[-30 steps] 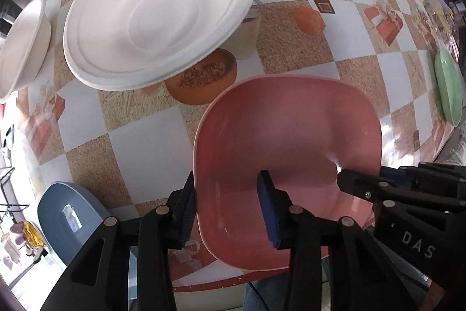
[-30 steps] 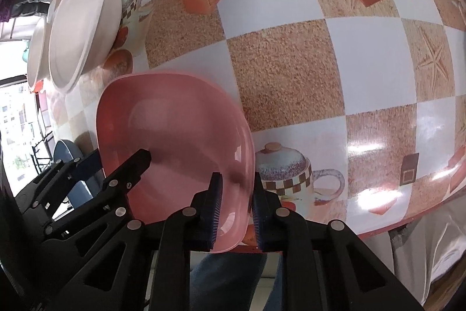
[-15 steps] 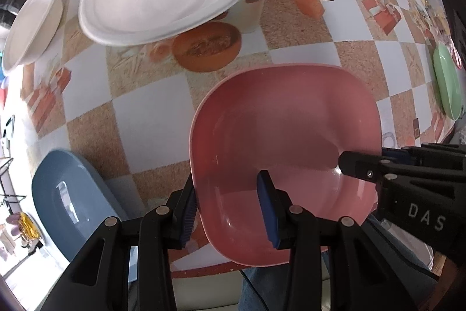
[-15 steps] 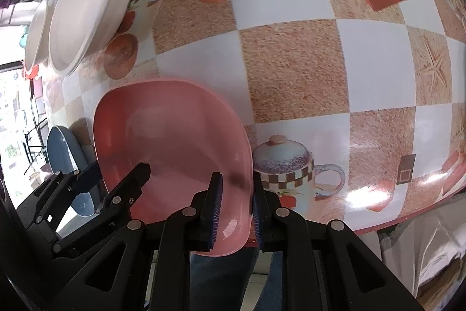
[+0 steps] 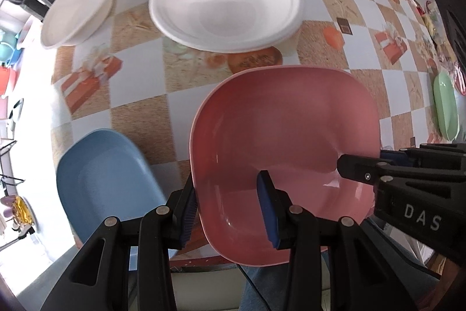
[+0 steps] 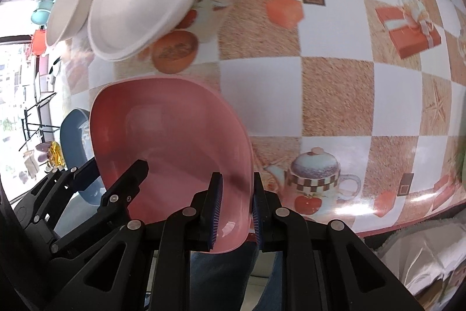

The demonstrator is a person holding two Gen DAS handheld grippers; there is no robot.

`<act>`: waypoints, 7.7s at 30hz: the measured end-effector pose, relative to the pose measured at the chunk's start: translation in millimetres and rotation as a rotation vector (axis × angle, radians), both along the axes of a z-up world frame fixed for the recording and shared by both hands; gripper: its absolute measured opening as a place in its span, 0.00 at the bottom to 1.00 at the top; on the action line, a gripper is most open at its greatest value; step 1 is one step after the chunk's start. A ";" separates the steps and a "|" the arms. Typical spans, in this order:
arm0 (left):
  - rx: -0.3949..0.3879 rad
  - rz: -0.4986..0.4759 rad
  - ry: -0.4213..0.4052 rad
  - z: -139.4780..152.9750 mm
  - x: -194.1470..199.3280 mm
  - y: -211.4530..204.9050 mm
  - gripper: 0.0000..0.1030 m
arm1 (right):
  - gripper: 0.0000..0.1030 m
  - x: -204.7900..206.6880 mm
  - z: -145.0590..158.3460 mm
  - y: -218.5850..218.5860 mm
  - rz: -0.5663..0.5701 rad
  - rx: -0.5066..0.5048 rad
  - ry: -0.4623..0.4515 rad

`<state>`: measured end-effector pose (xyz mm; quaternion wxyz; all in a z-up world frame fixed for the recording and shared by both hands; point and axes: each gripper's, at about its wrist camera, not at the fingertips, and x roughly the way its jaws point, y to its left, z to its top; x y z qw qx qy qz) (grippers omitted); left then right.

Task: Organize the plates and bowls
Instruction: 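Lift the pink plate with both grippers and carry it onto the blue plate, then lower the pink plate onto the blue plate and open both grippers, then move both grippers over to the green square plate, then close both grippers on the rim of the green plate, then lift the green plate with both grippers and carry it onto the pink plate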

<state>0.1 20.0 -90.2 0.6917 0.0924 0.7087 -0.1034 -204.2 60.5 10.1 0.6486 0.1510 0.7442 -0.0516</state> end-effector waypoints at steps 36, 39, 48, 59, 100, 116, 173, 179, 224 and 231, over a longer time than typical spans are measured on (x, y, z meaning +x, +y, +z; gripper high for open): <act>0.066 0.366 -0.092 82.5 -24.5 144.9 0.42 | 0.21 75.5 -10.6 196.8 0.388 0.042 -0.014; 0.074 0.375 -0.081 81.2 -25.3 151.8 0.42 | 0.21 76.8 -17.4 205.8 0.403 0.044 0.000; 0.080 0.408 -0.033 62.9 -28.6 163.1 0.42 | 0.22 80.4 -42.3 223.4 0.420 0.043 0.044; 0.054 0.412 -0.037 60.0 -28.0 164.8 0.64 | 0.25 76.2 -47.4 210.5 0.418 0.063 0.053; -0.080 -0.369 0.008 70.6 8.2 -231.7 0.77 | 0.89 -100.2 65.1 -248.0 -0.495 -0.125 -0.101; -0.071 -0.267 0.107 26.2 1.6 -351.0 0.77 | 0.89 -131.9 49.8 -368.7 -0.375 -0.311 -0.022; -0.032 -0.276 0.020 -0.2 4.5 -239.3 0.68 | 0.52 -28.8 -12.9 -153.0 0.126 -0.184 -0.023; -0.012 -0.211 0.016 1.5 -3.3 -175.1 0.68 | 0.52 -15.8 -19.3 -88.9 0.208 -0.165 -0.017; -0.003 0.069 0.004 -8.6 17.2 7.4 0.85 | 1.00 11.8 -40.5 -8.9 -0.004 -0.166 0.066; -0.005 0.099 0.007 -14.2 20.5 11.0 0.94 | 1.00 11.6 -42.7 -18.6 -0.002 -0.188 0.074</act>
